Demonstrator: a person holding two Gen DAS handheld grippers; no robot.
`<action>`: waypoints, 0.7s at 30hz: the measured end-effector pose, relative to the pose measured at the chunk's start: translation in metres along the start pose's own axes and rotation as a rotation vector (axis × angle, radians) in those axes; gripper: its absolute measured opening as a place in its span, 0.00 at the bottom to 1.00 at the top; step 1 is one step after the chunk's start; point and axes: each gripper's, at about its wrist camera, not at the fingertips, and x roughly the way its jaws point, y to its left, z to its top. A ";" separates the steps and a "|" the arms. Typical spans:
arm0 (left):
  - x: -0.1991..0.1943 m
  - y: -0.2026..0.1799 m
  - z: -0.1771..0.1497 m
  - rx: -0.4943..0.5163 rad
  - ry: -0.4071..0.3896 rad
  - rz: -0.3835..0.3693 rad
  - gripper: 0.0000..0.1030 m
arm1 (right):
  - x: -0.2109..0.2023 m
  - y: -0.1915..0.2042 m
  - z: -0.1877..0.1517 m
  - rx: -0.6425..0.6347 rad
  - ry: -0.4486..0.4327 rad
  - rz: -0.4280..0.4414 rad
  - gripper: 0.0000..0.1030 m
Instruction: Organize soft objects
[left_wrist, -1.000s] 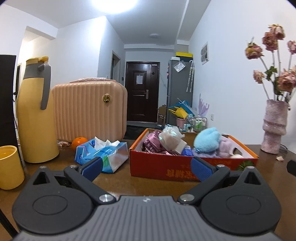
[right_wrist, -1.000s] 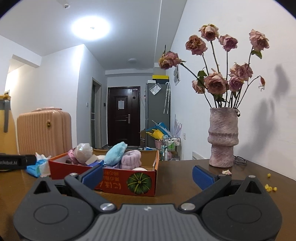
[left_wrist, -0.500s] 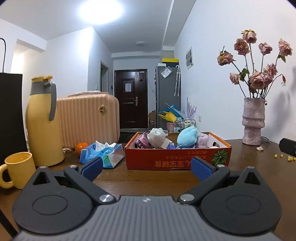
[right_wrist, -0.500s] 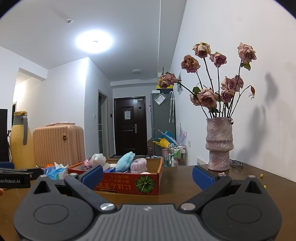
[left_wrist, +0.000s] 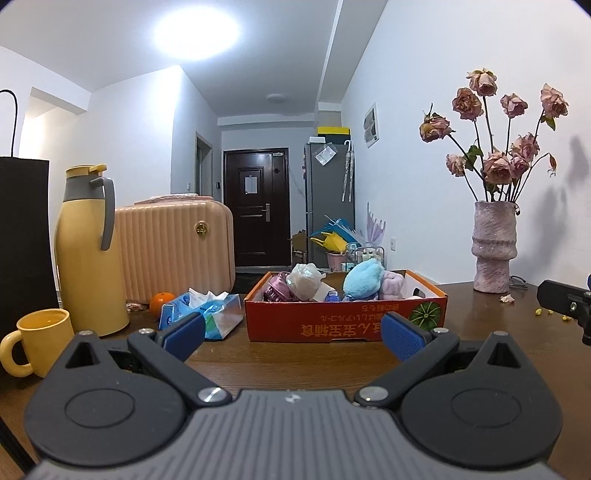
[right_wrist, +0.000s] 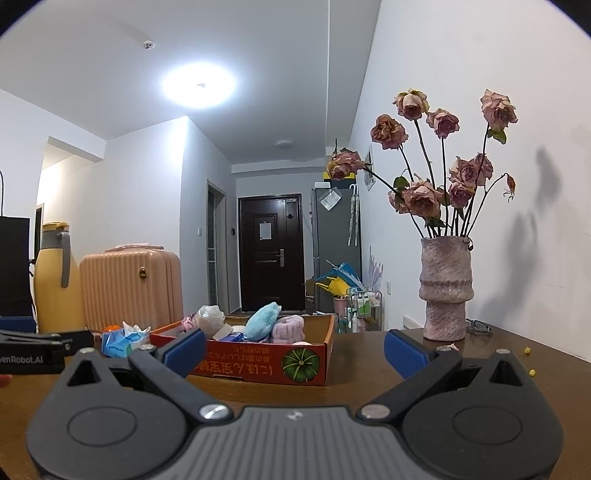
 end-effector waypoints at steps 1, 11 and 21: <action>0.000 0.000 0.000 -0.002 0.001 -0.003 1.00 | 0.000 0.000 0.000 -0.001 -0.001 0.000 1.00; -0.004 0.001 0.000 -0.001 -0.010 -0.017 1.00 | -0.001 0.001 -0.001 -0.003 -0.004 -0.001 1.00; -0.006 0.000 0.000 0.000 -0.013 -0.019 1.00 | -0.001 0.001 -0.001 -0.004 -0.003 0.000 1.00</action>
